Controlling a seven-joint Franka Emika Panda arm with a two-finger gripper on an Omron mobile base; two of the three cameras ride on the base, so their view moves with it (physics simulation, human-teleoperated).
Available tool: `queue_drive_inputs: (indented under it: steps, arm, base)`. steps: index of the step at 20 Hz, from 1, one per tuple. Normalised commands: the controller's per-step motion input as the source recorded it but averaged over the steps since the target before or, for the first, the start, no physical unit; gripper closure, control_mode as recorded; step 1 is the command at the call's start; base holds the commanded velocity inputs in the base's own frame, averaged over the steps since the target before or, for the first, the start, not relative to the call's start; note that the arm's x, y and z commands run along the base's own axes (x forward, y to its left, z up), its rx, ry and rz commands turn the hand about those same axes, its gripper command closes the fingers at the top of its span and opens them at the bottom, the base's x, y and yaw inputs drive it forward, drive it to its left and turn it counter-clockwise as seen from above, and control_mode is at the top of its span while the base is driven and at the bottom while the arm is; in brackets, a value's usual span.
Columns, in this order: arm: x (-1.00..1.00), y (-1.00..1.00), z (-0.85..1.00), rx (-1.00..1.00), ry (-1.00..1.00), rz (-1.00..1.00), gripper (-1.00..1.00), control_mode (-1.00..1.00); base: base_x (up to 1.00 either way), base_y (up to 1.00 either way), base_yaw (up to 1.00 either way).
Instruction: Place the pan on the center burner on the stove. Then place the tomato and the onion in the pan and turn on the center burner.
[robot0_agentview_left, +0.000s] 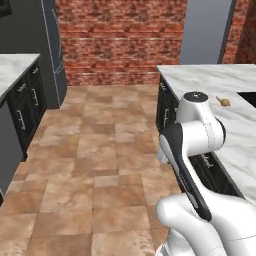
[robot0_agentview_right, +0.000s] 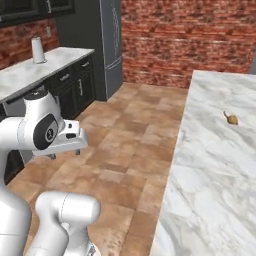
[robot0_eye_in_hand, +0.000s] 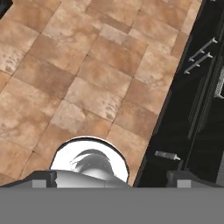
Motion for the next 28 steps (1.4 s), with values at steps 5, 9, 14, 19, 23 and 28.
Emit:
queue_drive_inputs:
  steps: [5,9,14,19,23,28]
  arm:
    - [0.00,0.00,0.00,0.00,0.00,0.00,-1.00,1.00]
    - [0.00,0.00,0.00,0.00,0.00,0.00,-1.00,1.00]
    - [0.00,0.00,0.00,0.00,0.00,0.00,-1.00,1.00]
    - [0.00,0.00,0.00,0.00,0.00,0.00,-1.00,1.00]
    - [0.00,0.00,0.00,0.00,0.00,0.00,-1.00,1.00]
    - [0.00,0.00,0.00,0.00,0.00,0.00,-1.00,1.00]
  base:
    - [0.52,0.21,-0.32]
    - [0.39,0.26,-0.36]
    - [0.39,0.38,-0.37]
    - [0.46,0.50,-0.34]
    - [0.43,0.49,-0.34]
    - [0.44,0.49,-0.34]
